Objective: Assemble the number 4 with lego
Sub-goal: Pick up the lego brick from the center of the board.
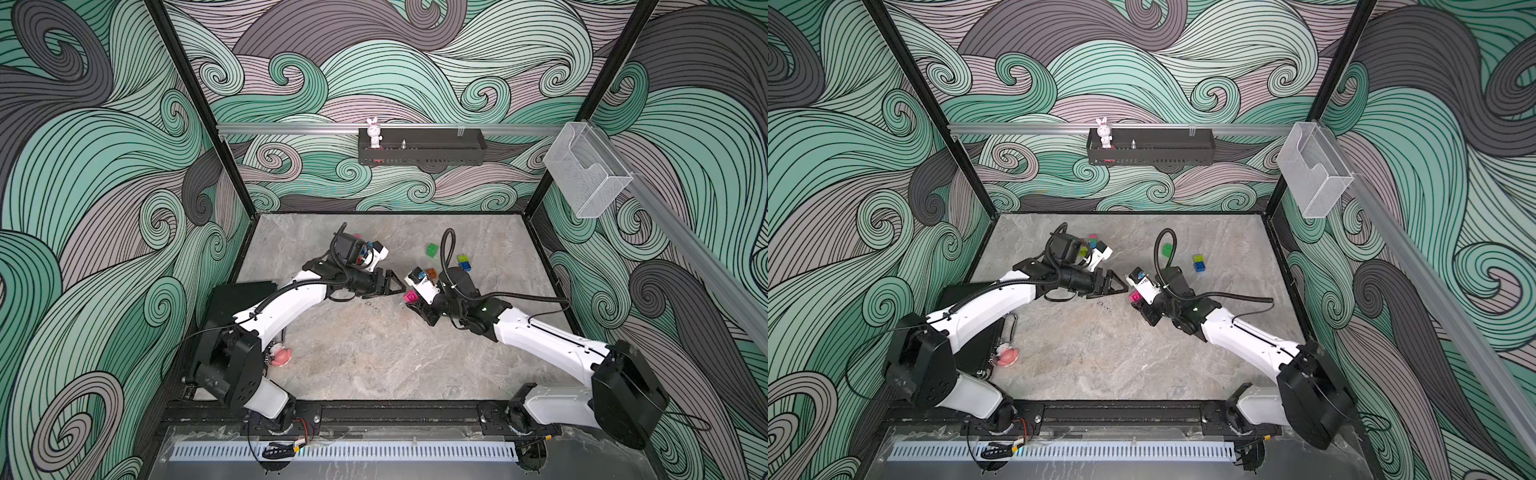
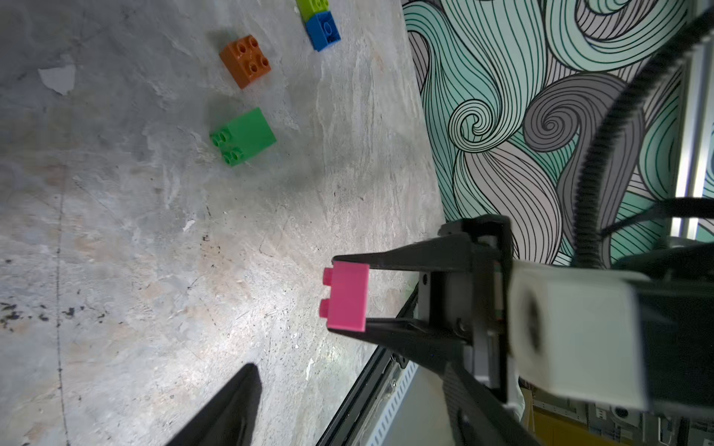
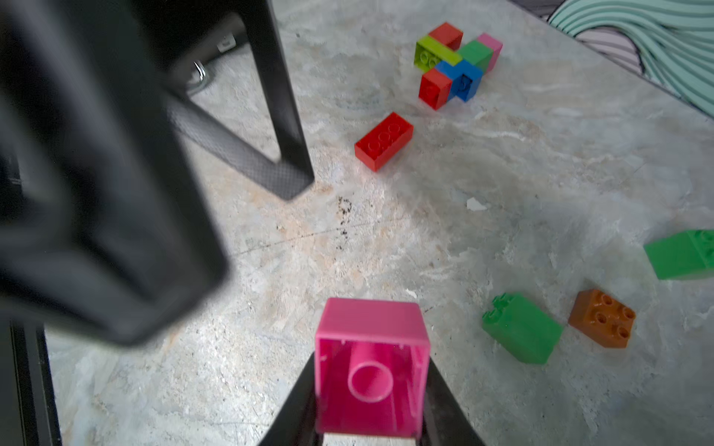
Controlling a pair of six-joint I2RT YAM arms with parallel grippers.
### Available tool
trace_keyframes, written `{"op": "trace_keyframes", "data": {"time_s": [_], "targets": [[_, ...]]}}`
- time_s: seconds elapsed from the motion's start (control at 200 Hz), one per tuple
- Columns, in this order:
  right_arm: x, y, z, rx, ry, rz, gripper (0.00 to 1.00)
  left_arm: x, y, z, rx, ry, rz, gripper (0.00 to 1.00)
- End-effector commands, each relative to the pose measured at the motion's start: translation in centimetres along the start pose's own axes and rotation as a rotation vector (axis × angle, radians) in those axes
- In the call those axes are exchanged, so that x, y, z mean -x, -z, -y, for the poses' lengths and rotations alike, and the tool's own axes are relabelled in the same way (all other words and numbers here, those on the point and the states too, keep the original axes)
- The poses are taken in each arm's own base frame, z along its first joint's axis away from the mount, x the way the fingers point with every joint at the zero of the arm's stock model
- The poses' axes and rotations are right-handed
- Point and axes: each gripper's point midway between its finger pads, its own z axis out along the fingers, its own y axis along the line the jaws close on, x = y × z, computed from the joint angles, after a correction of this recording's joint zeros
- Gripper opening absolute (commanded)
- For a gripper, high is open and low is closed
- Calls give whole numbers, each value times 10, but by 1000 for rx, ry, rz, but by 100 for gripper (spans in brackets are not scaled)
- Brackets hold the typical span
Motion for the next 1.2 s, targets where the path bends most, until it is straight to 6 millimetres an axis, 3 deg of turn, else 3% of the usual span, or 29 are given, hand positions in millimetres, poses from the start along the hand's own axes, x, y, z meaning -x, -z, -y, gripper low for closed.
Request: {"op": "trace_keyframes", "data": {"time_s": [0.0, 0.17, 0.39, 0.651, 0.911, 1.051, 1.101, 1.141, 1.191], "targets": [[26, 9, -7, 24, 20, 117, 27, -3, -1, 9, -7, -9, -39, 74], [34, 11, -16, 61, 65, 146, 28, -4, -7, 19, -43, -25, -63, 67], [44, 4, -31, 119, 150, 150, 27, 0, -10, 19, -34, -27, -49, 60], [52, -3, -32, 114, 145, 164, 27, 0, -11, 24, -68, -26, -62, 32], [58, -7, -28, 100, 111, 183, 26, -4, -9, 27, -81, -43, -76, 19], [58, -7, -27, 97, 103, 185, 27, -3, -10, 24, -66, -50, -73, 0], [57, -6, -28, 102, 102, 179, 32, 0, -8, 17, -13, -54, -53, 0], [54, -5, -28, 107, 99, 164, 47, 4, -5, 8, 56, -63, -30, 0], [48, -1, -28, 111, 85, 142, 63, 9, 4, -17, 220, -58, 13, 0]]}}
